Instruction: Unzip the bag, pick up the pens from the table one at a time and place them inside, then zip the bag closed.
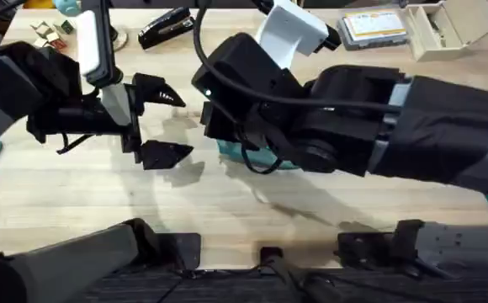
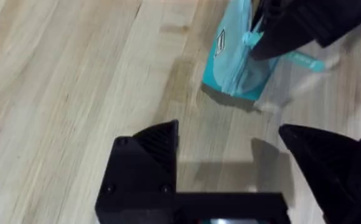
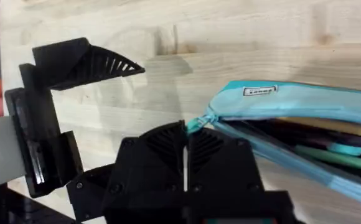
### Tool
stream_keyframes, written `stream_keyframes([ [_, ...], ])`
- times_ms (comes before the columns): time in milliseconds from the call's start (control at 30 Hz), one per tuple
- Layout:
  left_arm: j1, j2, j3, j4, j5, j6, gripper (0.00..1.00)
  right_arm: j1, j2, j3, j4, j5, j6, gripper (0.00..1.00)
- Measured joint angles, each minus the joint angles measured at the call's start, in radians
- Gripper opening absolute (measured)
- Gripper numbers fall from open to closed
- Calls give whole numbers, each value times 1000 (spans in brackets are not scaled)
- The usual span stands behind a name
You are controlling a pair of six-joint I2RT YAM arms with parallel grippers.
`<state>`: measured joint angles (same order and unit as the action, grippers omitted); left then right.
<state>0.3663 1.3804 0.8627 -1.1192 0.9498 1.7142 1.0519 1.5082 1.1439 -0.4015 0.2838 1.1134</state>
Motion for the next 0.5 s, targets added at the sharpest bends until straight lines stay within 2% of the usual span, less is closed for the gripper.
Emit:
stream_keyframes([
  [333,-76,0,0,2,47,0,993,0,0,0,0,-1,-1,31],
  [500,-93,0,0,40,52,-26,993,0,0,0,1,-1,-3,31],
])
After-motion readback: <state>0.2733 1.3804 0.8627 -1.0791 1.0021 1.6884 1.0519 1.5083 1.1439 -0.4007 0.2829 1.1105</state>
